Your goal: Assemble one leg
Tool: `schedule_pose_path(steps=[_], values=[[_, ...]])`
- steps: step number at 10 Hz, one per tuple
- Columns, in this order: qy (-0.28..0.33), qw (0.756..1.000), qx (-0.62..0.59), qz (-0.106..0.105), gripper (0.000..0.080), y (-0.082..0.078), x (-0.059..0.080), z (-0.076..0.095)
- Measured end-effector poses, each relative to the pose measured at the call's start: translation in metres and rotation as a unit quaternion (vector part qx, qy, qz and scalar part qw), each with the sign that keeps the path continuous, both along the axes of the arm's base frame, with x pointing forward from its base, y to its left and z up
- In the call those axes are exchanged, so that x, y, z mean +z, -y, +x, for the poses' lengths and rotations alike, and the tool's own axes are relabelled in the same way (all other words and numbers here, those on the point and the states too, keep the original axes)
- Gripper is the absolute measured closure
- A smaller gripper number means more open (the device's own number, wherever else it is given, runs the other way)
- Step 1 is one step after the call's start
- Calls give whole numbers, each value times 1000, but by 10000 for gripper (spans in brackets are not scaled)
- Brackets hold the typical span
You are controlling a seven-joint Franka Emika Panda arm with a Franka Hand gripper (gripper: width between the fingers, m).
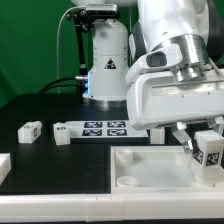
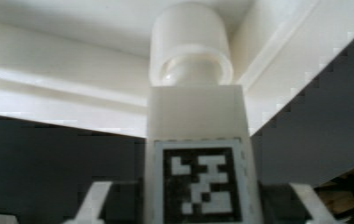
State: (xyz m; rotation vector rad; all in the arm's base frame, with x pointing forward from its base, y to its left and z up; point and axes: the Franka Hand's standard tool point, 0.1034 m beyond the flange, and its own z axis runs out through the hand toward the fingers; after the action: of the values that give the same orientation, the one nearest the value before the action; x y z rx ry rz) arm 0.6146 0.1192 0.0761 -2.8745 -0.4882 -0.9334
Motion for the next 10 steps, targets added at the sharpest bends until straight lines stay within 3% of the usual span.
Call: schedule_pose_path(steps=[8,9,10], values=[[-11,1000,1,-1,499,0,-2,-1],[-11,1000,1,-1,195,0,-2,-1],[-11,1000,1,-1,195,0,-2,-1]])
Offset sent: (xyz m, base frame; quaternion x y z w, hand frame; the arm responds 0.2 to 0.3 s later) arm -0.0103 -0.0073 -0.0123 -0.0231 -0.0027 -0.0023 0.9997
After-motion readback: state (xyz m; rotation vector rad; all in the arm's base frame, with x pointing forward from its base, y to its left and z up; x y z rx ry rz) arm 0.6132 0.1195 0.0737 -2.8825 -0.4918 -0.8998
